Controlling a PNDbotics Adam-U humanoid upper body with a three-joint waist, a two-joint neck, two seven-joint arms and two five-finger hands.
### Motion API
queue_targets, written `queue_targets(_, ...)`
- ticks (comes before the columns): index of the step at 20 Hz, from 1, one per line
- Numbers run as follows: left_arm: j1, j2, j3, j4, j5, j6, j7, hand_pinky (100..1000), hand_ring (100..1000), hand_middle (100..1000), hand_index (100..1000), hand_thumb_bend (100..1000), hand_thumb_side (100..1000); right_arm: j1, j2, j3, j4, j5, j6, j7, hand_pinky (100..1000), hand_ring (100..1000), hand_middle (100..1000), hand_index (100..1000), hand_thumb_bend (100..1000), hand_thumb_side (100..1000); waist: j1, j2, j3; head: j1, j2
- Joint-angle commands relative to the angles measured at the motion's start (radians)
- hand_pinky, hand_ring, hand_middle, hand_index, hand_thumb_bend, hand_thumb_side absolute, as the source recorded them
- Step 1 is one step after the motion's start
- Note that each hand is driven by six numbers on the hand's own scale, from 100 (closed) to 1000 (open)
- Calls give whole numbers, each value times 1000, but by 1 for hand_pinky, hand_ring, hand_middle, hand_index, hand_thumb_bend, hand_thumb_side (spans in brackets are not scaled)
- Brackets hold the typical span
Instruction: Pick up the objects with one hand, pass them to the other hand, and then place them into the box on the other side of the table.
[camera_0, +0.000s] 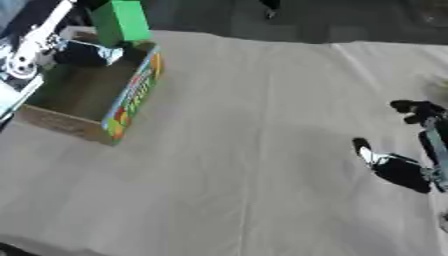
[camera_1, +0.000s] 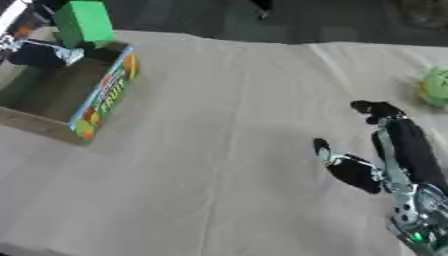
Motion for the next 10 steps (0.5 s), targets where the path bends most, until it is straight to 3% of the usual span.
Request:
queue_targets(1, -35, 2, 17, 37, -52, 19, -16, 666, 643, 511, 448, 468, 100, -5, -21, -18, -16, -6, 67, -82, 836, 772, 766, 833, 443, 318, 2, -22, -2, 23, -11)
queue_targets(10, -71, -45, 30, 150, -156, 21, -74, 685, 656, 526, 476, 494, 100, -5, -17, -28, -16, -9, 68, -97, 835, 770, 765, 833, 440, 314, 2, -23, -7, 33, -26)
